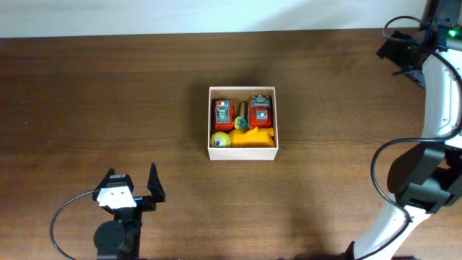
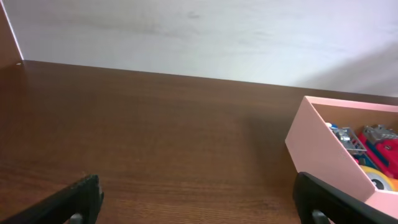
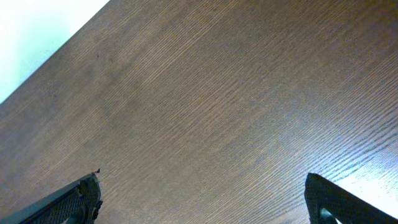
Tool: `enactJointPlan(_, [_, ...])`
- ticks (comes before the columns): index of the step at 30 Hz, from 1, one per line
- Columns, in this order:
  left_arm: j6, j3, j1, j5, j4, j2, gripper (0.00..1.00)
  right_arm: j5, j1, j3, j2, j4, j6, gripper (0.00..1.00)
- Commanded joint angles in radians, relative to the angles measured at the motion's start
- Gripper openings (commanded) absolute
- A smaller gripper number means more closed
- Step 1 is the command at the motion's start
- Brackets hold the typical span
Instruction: Pack container
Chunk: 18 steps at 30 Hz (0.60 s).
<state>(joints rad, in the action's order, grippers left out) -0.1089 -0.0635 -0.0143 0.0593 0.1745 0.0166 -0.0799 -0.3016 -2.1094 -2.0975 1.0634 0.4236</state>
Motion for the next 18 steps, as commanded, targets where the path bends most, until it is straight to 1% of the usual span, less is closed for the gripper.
enactJointPlan(1, [-0.002, 0.013, 0.004, -0.011, -0.001, -0.011, 0.99, 0.001, 0.001, 0.001, 0.000, -0.001, 0.012, 0.99])
enactJointPlan(18, [-0.002, 0.013, 0.004, -0.011, -0.001, -0.005, 0.99, 0.001, 0.001, 0.001, 0.000, -0.001, 0.012, 0.99])
